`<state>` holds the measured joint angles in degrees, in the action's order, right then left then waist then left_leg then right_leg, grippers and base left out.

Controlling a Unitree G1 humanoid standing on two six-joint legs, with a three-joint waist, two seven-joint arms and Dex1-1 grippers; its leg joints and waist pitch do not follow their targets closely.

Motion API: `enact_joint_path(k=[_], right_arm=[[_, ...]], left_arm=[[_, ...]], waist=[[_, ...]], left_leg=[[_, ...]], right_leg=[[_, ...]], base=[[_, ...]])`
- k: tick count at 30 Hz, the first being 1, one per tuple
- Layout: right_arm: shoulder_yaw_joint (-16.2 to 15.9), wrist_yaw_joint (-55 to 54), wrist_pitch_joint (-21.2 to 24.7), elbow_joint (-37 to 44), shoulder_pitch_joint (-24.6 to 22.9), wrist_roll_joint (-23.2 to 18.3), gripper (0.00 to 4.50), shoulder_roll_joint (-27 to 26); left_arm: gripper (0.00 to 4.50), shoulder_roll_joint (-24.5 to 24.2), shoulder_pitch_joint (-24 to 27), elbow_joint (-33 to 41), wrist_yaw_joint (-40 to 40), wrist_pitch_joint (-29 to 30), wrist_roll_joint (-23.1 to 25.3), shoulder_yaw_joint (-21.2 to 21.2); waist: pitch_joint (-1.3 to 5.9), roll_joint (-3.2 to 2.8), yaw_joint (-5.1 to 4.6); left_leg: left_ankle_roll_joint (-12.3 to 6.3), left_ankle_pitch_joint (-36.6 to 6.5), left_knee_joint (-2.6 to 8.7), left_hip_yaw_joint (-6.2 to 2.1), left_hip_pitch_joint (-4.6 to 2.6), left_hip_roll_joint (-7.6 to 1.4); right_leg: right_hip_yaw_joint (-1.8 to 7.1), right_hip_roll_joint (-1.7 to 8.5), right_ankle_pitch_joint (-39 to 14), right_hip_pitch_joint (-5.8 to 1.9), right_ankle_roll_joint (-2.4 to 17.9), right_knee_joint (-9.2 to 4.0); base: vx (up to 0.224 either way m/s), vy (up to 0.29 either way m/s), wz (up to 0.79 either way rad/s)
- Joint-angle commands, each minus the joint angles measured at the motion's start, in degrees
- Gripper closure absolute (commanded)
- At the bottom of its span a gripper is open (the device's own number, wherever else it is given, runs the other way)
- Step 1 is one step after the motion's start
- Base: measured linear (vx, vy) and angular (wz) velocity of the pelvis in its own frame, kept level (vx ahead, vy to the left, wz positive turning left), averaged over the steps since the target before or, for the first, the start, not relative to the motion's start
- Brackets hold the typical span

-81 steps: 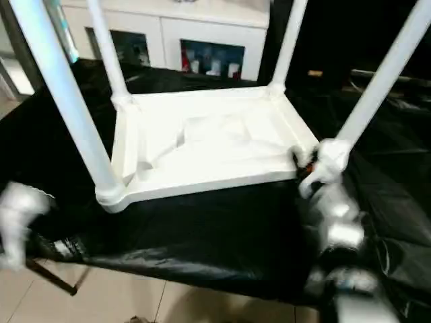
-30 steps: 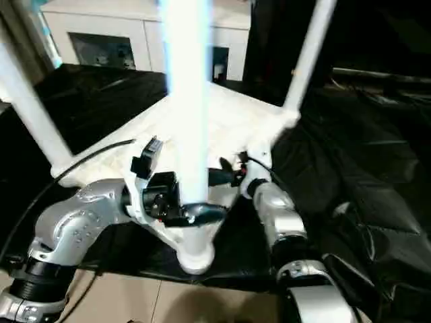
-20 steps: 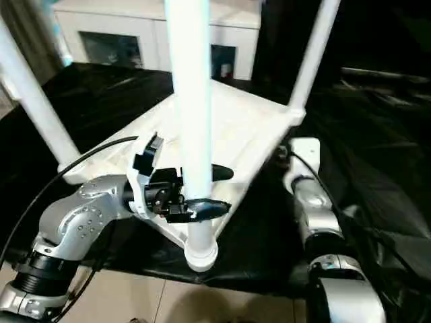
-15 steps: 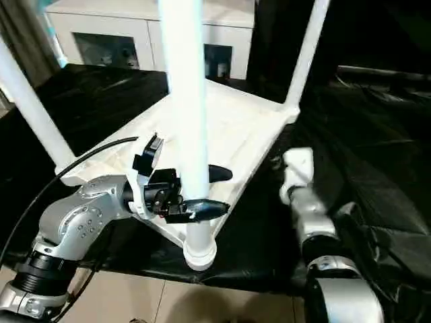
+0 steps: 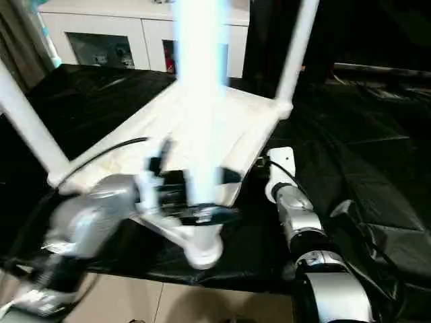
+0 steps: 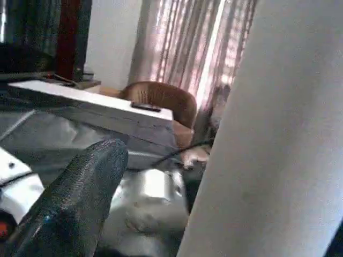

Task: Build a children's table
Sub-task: Rotate table base

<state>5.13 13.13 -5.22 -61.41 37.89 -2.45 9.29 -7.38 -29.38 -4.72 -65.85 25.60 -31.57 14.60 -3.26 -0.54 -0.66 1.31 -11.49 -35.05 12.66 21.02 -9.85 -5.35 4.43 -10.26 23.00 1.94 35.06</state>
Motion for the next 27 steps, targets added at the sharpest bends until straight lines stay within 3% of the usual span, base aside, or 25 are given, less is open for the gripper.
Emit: enact_joint_path(k=[1, 3, 4, 5, 10, 13, 14, 18, 19, 20, 21, 24, 25, 26, 27], right_arm=[[-1.4, 2.6, -0.8, -0.2, 1.4, 0.4, 1.72, -1.7], [-1.4, 3.1, -0.8, -0.2, 1.4, 0.4, 1.72, -1.8], [-1.3, 2.9, -1.0, -0.1, 1.4, 0.5, 1.72, -1.7], [-1.3, 2.9, -1.0, -0.1, 1.4, 0.5, 1.72, -1.7], [-0.6, 6.3, -1.7, 1.0, 0.9, -1.2, 1.72, -1.5], [-0.5, 7.2, -1.7, 1.2, 0.7, -1.4, 1.72, -1.5], [-0.4, 12.2, -0.5, 2.6, 0.1, -3.1, 1.72, -2.2], [-1.2, 16.2, 0.2, 3.8, -0.5, -3.6, 1.72, -2.8], [-1.6, 16.2, -0.2, 3.7, -0.6, -3.1, 1.72, -2.8], [-1.6, 16.2, -0.2, 3.7, -0.6, -3.1, 1.72, -2.8], [-1.3, 15.0, -1.2, 3.3, -0.4, -2.7, 1.72, -2.6], [-0.1, 11.6, -3.4, 3.1, -0.1, -2.5, 1.72, -1.5], [0.0, 11.4, -3.6, 3.1, -0.2, -2.4, 1.72, -1.4], [0.6, 11.0, -3.6, 3.7, -0.4, -2.8, 1.72, -0.8], [1.2, 10.9, -3.7, 4.9, -1.1, -3.3, 1.72, -0.1]], left_arm=[[0.06, 0.6, -1.7, -2.6, 2.0, -2.2, 2.6, 0.3], [0.06, 1.1, -2.5, -4.2, 2.9, -3.8, 3.9, 0.3], [0.06, 1.4, -2.8, -4.8, 3.5, -4.4, 4.4, 0.1], [0.06, 1.4, -2.8, -4.8, 3.5, -4.4, 4.4, 0.1], [0.06, 1.4, -4.5, -9.5, 7.3, -7.9, 8.8, 0.0], [0.06, 1.5, -5.1, -11.2, 8.3, -9.1, 9.9, -0.1], [0.06, 2.2, -6.0, -13.8, 9.4, -11.3, 11.2, -0.3], [0.06, 3.1, -6.3, -14.3, 9.2, -12.0, 11.3, -0.1], [0.06, 3.5, -6.4, -14.7, 9.3, -12.3, 11.5, 0.0], [0.06, 3.5, -6.4, -14.7, 9.3, -12.3, 11.5, 0.0], [0.06, 4.2, -7.1, -16.5, 10.4, -13.7, 12.5, 0.1], [0.06, 4.7, -8.4, -20.0, 12.9, -16.8, 14.7, -0.2], [0.06, 4.8, -8.4, -20.3, 13.0, -17.1, 14.9, -0.1], [0.06, 4.6, -8.5, -21.0, 13.2, -18.2, 15.6, -0.1], [0.06, 4.4, -8.2, -21.2, 12.8, -18.8, 15.9, 0.0]], waist=[[3.94, 0.12, 0.49], [3.97, 0.1, 0.32], [3.98, -0.29, 0.42], [3.96, -0.06, 0.3], [4.03, -0.25, 0.35], [3.94, -0.36, 0.33], [3.85, -0.28, 0.27], [3.98, -0.26, 0.47], [4.04, -0.79, 0.49], [4.12, -0.72, 0.53], [4.13, -1.09, 0.64], [4.09, -1.04, 0.86], [4.13, -1.45, 1.02], [4.1, -1.11, 0.94], [4.16, -1.92, 1.11]], left_leg=[[-2.92, -10.7, 3.62, -2.41, -0.17, -3.36], [-3.15, -10.5, 3.6, -2.45, -0.16, -3.39], [-3.11, -10.4, 3.61, -2.54, -0.23, -3.42], [-3.18, -10.5, 3.64, -2.52, -0.21, -3.5], [-3.6, -10.9, 3.67, -2.53, -0.35, -3.63], [-3.25, -12.4, 3.72, -2.6, -0.38, -3.58], [-3.69, -13.0, 3.69, -2.56, -0.31, -3.37], [-4.02, -11.8, 3.68, -2.69, -0.18, -3.61], [-3.82, -11.6, 3.71, -2.72, -0.26, -3.71], [-3.78, -11.4, 3.71, -2.75, -0.26, -3.75], [-3.93, -11.0, 3.68, -2.76, -0.15, -3.69], [-3.94, -11.4, 3.68, -2.73, -0.25, -3.63], [-3.81, -11.4, 3.66, -2.8, -0.32, -3.63], [-4.1, -11.3, 3.6, -2.77, -0.13, -3.5], [-4.53, -10.8, 3.47, -2.76, -0.19, -3.4]], right_leg=[[3.58, 4.7, -13.9, -3.49, 12.9, -4.65], [3.55, 4.64, -13.8, -3.49, 13.0, -4.67], [3.51, 4.66, -13.7, -3.49, 13.2, -4.57], [3.48, 4.57, -13.4, -3.46, 13.3, -4.61], [3.44, 4.54, -12.7, -3.39, 13.9, -4.52], [3.38, 4.58, -14.3, -3.38, 13.5, -4.77], [3.35, 4.54, -15.4, -3.41, 13.3, -5.08], [3.37, 4.72, -15.1, -3.47, 13.3, -4.9], [3.3, 4.66, -13.5, -3.37, 14.0, -4.86], [3.3, 4.7, -12.8, -3.45, 14.3, -4.7], [3.3, 4.73, -11.6, -3.52, 14.7, -4.55], [3.26, 4.69, -11.8, -3.44, 14.5, -4.74], [3.24, 4.78, -11.7, -3.52, 14.5, -4.66], [3.28, 4.82, -11.7, -3.64, 14.4, -4.72], [3.27, 4.88, -11.4, -3.67, 14.5, -4.64]], base=[[0.0, 0.0, 0.0], [0.0, 0.0, 0.0], [0.0, 0.0, 0.0], [0.0, 0.0, 0.0], [0.0, 0.0, 0.0], [0.0, 0.0, 0.0], [0.0, 0.0, 0.0], [0.0, 0.0, 0.0], [0.0, 0.0, 0.0], [0.0, 0.0, 0.0], [0.0, 0.0, 0.0], [0.0, 0.0, 0.0], [0.0, 0.0, 0.0], [0.0, 0.0, 0.0], [0.0, 0.0, 0.0]])
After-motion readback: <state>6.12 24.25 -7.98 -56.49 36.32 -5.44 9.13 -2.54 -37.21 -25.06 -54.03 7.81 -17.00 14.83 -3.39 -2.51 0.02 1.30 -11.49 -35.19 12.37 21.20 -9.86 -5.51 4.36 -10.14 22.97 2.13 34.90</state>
